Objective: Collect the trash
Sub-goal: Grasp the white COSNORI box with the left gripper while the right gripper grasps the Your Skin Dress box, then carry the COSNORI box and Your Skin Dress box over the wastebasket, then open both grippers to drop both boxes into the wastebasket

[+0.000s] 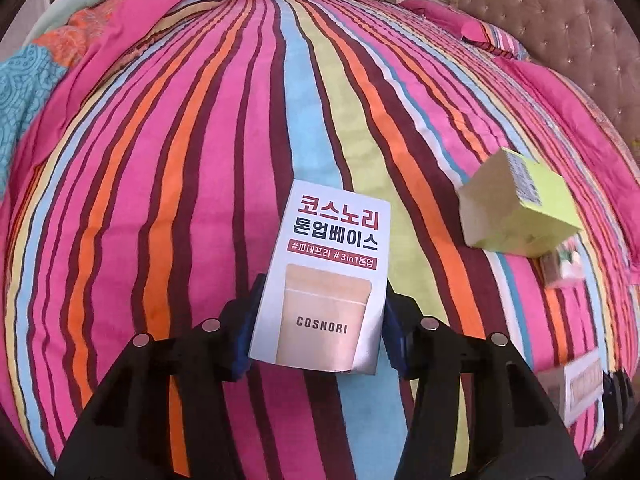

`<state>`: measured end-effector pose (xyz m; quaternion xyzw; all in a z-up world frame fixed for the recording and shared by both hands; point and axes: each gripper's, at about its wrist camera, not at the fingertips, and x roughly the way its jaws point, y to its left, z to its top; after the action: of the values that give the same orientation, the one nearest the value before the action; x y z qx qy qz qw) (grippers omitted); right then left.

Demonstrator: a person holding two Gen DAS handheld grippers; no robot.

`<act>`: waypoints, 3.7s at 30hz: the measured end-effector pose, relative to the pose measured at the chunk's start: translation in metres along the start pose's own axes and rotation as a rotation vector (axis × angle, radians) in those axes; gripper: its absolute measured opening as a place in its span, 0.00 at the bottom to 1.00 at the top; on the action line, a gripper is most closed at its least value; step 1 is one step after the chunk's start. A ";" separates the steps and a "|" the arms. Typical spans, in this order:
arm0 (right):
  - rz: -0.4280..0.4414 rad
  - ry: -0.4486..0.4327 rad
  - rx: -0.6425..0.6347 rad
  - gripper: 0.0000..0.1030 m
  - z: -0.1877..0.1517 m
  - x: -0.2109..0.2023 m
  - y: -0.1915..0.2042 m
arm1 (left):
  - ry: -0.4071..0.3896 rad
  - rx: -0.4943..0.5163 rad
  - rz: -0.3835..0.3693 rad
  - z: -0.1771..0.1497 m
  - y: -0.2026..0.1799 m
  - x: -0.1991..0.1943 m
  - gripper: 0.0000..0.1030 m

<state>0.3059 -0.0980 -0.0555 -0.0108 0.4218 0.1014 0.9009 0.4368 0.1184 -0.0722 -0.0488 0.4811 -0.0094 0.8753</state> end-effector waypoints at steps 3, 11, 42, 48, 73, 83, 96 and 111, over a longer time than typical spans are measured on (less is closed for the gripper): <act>-0.005 0.003 0.010 0.79 -0.001 -0.005 -0.007 | -0.007 0.004 -0.003 -0.015 0.002 -0.015 0.49; -0.015 -0.011 0.007 0.79 -0.011 -0.031 -0.013 | -0.017 -0.012 0.006 -0.045 0.001 -0.046 0.49; -0.008 -0.059 -0.040 0.79 -0.085 -0.131 -0.029 | -0.047 0.039 -0.035 -0.223 -0.041 -0.173 0.49; 0.016 -0.046 -0.053 0.79 -0.102 -0.145 -0.024 | -0.047 0.043 -0.054 -0.258 -0.047 -0.190 0.49; 0.102 0.218 -0.040 0.79 -0.205 -0.142 -0.017 | 0.224 0.115 -0.112 -0.387 -0.103 -0.168 0.49; 0.195 0.448 0.139 0.79 -0.233 -0.098 -0.035 | 0.379 0.088 -0.077 -0.405 -0.102 -0.133 0.49; 0.339 0.748 0.492 0.79 -0.285 -0.034 -0.056 | 0.546 0.048 -0.113 -0.422 -0.096 -0.092 0.49; 0.415 0.880 0.612 0.79 -0.317 0.002 -0.050 | 0.690 -0.076 -0.168 -0.437 -0.089 -0.064 0.49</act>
<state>0.0764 -0.1800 -0.2647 0.2924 0.7605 0.1351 0.5638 0.0365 0.0001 -0.2429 -0.1148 0.7427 -0.0791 0.6549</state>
